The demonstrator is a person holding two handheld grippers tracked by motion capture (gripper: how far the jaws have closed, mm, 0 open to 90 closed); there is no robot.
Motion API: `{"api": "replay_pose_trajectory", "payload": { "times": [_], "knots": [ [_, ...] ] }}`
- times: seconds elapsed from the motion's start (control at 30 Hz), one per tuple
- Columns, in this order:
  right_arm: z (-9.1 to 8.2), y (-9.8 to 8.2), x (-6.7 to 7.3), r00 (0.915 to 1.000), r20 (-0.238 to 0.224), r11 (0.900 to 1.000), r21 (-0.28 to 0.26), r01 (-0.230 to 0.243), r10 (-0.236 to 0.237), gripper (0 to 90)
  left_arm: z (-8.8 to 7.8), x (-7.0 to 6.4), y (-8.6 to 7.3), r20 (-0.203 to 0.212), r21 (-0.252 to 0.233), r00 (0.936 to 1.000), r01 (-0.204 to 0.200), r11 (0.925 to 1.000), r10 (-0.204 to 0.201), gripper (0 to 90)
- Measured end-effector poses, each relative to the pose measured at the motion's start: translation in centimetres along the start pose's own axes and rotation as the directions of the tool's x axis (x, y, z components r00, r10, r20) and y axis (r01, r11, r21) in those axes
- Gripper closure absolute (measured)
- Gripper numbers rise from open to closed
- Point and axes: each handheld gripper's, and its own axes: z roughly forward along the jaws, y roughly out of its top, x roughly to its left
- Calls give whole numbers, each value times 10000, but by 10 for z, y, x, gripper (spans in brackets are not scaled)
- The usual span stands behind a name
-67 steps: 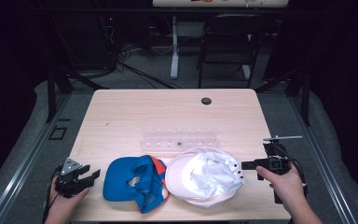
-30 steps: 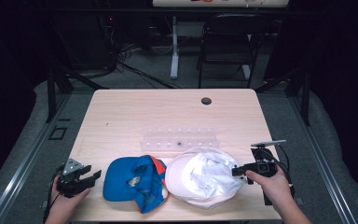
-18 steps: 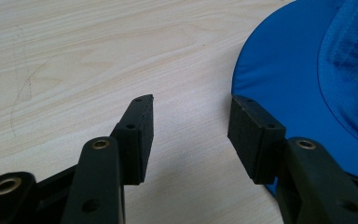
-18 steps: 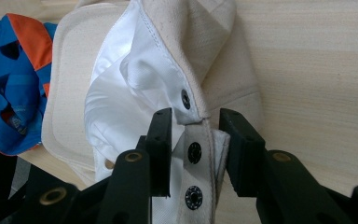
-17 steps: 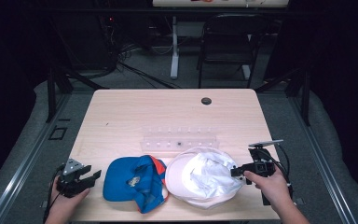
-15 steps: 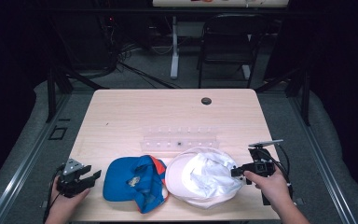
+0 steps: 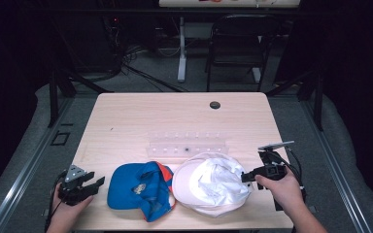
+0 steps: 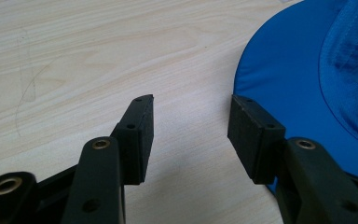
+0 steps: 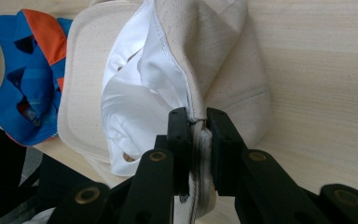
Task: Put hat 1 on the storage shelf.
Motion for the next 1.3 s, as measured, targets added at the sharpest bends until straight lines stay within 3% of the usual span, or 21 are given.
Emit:
{"api": "replay_pose_trajectory", "payload": {
  "times": [0.07, 0.1, 0.33, 0.37, 0.43, 0.47, 0.53, 0.63, 0.73, 0.83, 0.9, 0.97, 1.0, 1.03, 1.1, 1.17, 1.23, 1.27, 1.3],
  "knots": [
    [0, 1, 4, 9999, 16, 9999, -70, -156, 156, 809, 0, 0, 0, -3, -15, 10000, 7, 10000, -7, 508],
    [-3, 3, 4, 10000, 10, 9997, 244, 39, -39, 810, 0, 0, 0, 2, -6, 10000, 7, 10000, -7, 509],
    [-8, 8, 6, 9987, -387, 9975, 633, -309, 334, 811, 0, 0, 0, -9, -8, 10000, -6, 10000, 6, 509],
    [-8, 8, 8, 9971, -435, 9974, 382, -605, 621, 812, 0, 0, 0, -9, -2, 10000, -6, 10000, 6, 509],
    [-11, 10, 6, 9969, -607, 9976, 510, -471, 501, 811, 0, 0, 0, -10, 6, 10000, -3, 10000, 3, 509],
    [-11, 10, 8, 9942, -748, 9965, 355, -751, 776, 812, 0, 0, 0, -6, -5, 10000, 9, 10000, -9, 509],
    [-13, 12, 7, 9948, -802, 9969, 504, -596, 635, 812, 0, 0, 0, -1, -7, 10000, 12, 10000, -12, 509],
    [-17, 14, 8, 9864, -1318, 9949, 349, -948, 986, 812, 0, 0, 0, 7, -2, 10000, 7, 10000, -7, 509],
    [-19, 15, 9, 9815, -1539, 9934, 348, -1094, 1135, 813, 0, 0, 0, 7, 1, 10000, 3, 10000, -3, 509],
    [-22, 17, 12, 9694, -1977, 9894, 279, -1427, 1454, 813, 0, 0, 0, 13, -5, 10000, 12, 10000, -12, 509],
    [-23, 18, 12, 9686, -2094, 9909, 262, -1318, 1344, 813, 0, 0, 0, 15, -4, 10000, 13, 10000, -13, 508],
    [-27, 20, 14, 9556, -2538, 9885, 206, -1496, 1499, 813, 0, 0, 0, 18, -13, 10000, 33, 10000, -33, 509],
    [-27, 20, 14, 9556, -2538, 9885, 206, -1496, 1499, 813, 0, 0, 0, 18, -13, 10000, 33, 10000, -33, 508],
    [-29, 21, 16, 9410, -2966, 9857, 76, -1682, 1629, 813, 0, 0, 0, 20, -18, 10000, 46, 10000, -46, 509],
    [-32, 22, 17, 9287, -3311, 9840, -45, -1782, 1667, 813, 0, 0, 0, 22, -20, 10000, 55, 10000, -55, 509],
    [-34, 23, 18, 9213, -3519, 9836, -93, -1803, 1656, 814, 0, 0, 0, 23, -17, 10000, 64, 10000, -64, 509],
    [-38, 25, 19, 9070, -3905, 9832, -229, -1810, 1579, 813, 0, 0, 0, 23, -12, 10000, 51, 10000, -51, 508],
    [-38, 25, 19, 9070, -3905, 9832, -229, -1810, 1579, 813, 0, 0, 0, 23, -12, 10000, 51, 10000, -51, 509],
    [-41, 26, 22, 8883, -4300, 9805, -325, -1938, 1613, 813, 0, 0, 0, 30, -9, 10000, 46, 10000, -46, 508]
  ]
}}
